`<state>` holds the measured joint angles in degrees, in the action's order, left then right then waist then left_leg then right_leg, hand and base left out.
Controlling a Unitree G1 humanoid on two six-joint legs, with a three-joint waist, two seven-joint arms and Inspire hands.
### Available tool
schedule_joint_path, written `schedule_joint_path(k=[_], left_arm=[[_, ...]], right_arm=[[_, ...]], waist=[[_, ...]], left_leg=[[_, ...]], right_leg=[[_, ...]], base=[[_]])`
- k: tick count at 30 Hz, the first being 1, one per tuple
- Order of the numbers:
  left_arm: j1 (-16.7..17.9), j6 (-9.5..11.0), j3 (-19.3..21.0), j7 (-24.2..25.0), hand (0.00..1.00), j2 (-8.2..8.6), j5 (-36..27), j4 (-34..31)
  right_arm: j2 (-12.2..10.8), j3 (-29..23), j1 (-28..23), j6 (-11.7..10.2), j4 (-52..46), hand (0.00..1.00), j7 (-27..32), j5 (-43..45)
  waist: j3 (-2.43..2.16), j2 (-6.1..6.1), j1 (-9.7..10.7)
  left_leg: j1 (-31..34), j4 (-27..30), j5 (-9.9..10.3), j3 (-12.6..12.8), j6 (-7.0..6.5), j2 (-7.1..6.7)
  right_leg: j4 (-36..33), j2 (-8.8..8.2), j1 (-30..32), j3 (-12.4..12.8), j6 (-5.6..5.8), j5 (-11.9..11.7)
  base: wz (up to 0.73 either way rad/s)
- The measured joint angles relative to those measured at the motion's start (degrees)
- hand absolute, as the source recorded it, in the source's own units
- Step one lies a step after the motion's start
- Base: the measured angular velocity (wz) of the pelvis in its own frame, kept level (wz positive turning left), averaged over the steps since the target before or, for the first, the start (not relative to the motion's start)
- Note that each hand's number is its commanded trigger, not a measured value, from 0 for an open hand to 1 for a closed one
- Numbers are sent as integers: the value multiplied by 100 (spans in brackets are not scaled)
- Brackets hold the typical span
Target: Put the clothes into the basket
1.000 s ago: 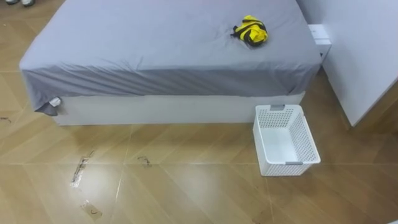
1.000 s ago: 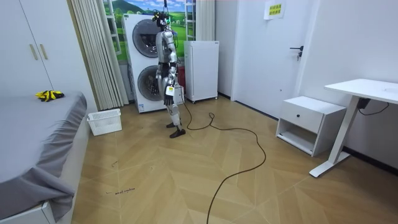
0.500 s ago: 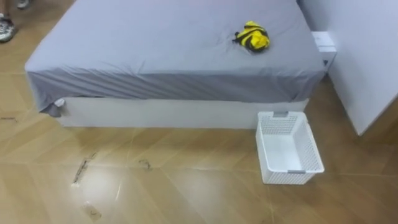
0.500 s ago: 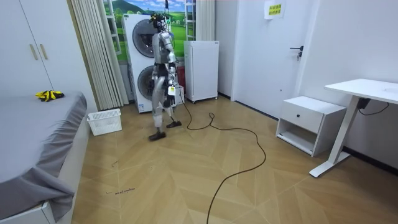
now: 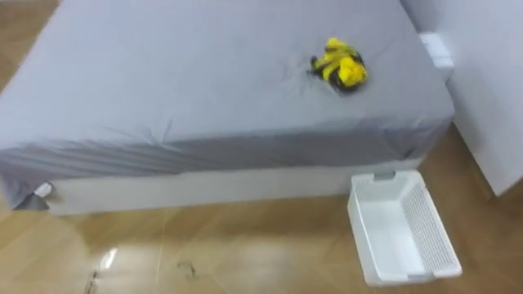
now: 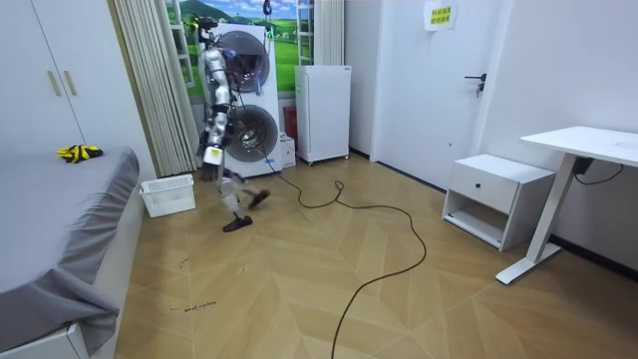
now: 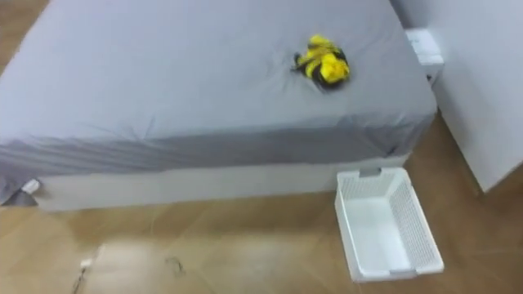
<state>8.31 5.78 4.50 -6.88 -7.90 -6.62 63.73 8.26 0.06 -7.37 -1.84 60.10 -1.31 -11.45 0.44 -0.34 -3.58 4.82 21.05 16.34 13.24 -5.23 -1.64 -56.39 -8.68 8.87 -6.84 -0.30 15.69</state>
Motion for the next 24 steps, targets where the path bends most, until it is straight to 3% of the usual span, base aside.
schedule_joint_path(k=[1,2,3,4,5,6,7,8,9,10,12,13,14,15,16,18,19,20,22,24], left_arm=[[-45,11,-30,-20,0,7,0,-106],[-79,13,-37,-29,0,18,1,-137],[-128,13,-128,-43,0,43,-9,-173],[-119,14,-289,-43,0,57,-12,-188],[-111,6,-382,-27,0,70,-9,-199],[-80,-41,-522,2,0,133,-4,-235],[3,-56,-568,30,0,161,2,-295],[67,-79,-604,41,0,157,-31,-290],[127,-82,-599,58,0,157,-48,-289],[208,-83,-580,98,0,155,-61,-304],[273,-105,-565,114,0,149,-61,-367],[373,-119,-509,131,0,119,-30,-447],[517,-123,-439,141,0,46,-16,-529],[586,-129,-407,148,0,32,-8,-591],[702,-165,-343,149,0,25,0,-690],[665,-177,-330,140,0,-16,-53,-745],[684,-155,-292,130,0,-30,-151,-883],[679,-157,-294,130,0,-34,-167,-908],[696,-165,-296,132,0,38,-183,-929],[685,-167,-296,147,0,45,-185,-994]], right_arm=[[-11,42,17,6,-311,0,18,-22],[-25,46,41,5,-466,0,35,-10],[-62,53,82,-2,-713,0,117,29],[-95,61,103,-39,-827,0,179,27],[-108,64,118,-44,-894,0,211,41],[-124,91,108,-55,-1086,0,341,44],[-139,125,140,-76,-1371,0,447,52],[-143,135,289,-157,-1599,0,495,51],[-146,126,372,-222,-1700,0,508,60],[-131,96,478,-336,-1884,0,565,155],[-85,76,569,-359,-2232,0,709,223],[-90,94,583,-357,-2420,0,756,244],[-131,116,552,-357,-2666,0,737,293],[-118,125,548,-357,-2794,0,738,310],[-91,128,558,-346,-2934,0,790,326],[-89,197,558,-322,-2943,0,867,282],[-71,205,521,-308,-2953,0,880,302],[-53,200,503,-301,-2952,0,880,314],[-12,204,439,-264,-2967,0,886,412],[23,214,400,-198,-3101,0,924,526]], waist=[[8,8,18],[4,28,29],[27,6,68],[37,-6,133],[38,-16,162],[23,17,191],[-10,21,150],[-42,40,74],[-18,98,18],[29,198,5],[38,291,1],[57,292,7],[-12,288,-13],[-17,324,-20],[-22,395,34],[3,283,177],[24,179,241],[35,149,256],[35,132,259],[-21,203,200]], left_leg=[[-238,-203,23,-156,33,12],[-352,-282,43,-243,48,11],[-596,-445,97,-386,88,21],[-853,-623,170,-510,161,67],[-994,-694,224,-526,219,110],[-1265,-803,338,-554,344,267],[-1447,-826,451,-587,491,407],[-1453,-731,543,-606,647,551],[-1469,-675,550,-610,692,648],[-1561,-654,505,-616,825,807],[-1756,-545,319,-619,1054,928],[-1786,-68,226,-744,1068,982],[-1577,754,210,-759,1087,1101],[-1424,1219,191,-753,1085,1131],[-1137,1985,-20,-829,1046,1235],[-671,2511,-5,-837,1022,1270],[-468,2412,102,-712,998,1205],[-393,2289,161,-656,988,1159],[-32,1500,242,-452,992,1073],[312,829,226,-383,955,1054]], right_leg=[[269,204,542,-207,-36,238],[541,298,767,-280,-34,293],[1328,448,1100,-391,-52,286],[2380,526,1222,-486,-80,67],[2826,536,1237,-510,-141,-234],[3320,547,1271,-560,-143,-922],[3521,630,1269,-620,-285,-1353],[3415,810,1176,-672,-510,-1398],[3337,848,1124,-813,-570,-1328],[3193,955,1030,-912,-625,-1151],[2607,959,1038,-1072,-728,-834],[2117,882,1138,-1259,-693,-635],[2512,955,959,-1253,-734,-457],[2623,995,783,-1318,-778,-239],[2602,1068,604,-1383,-854,-141],[2940,1049,214,-1344,-825,-121],[3220,1044,-52,-1185,-754,-166],[3348,1030,-181,-1134,-722,-189],[3766,982,-606,-1007,-609,-255],[3860,970,-665,-840,-528,-260]], base=[[0],[19],[48],[65],[86],[71],[50],[12],[0],[6],[15],[0],[-18],[-35],[-19],[16],[13],[-11],[-21],[-43]])
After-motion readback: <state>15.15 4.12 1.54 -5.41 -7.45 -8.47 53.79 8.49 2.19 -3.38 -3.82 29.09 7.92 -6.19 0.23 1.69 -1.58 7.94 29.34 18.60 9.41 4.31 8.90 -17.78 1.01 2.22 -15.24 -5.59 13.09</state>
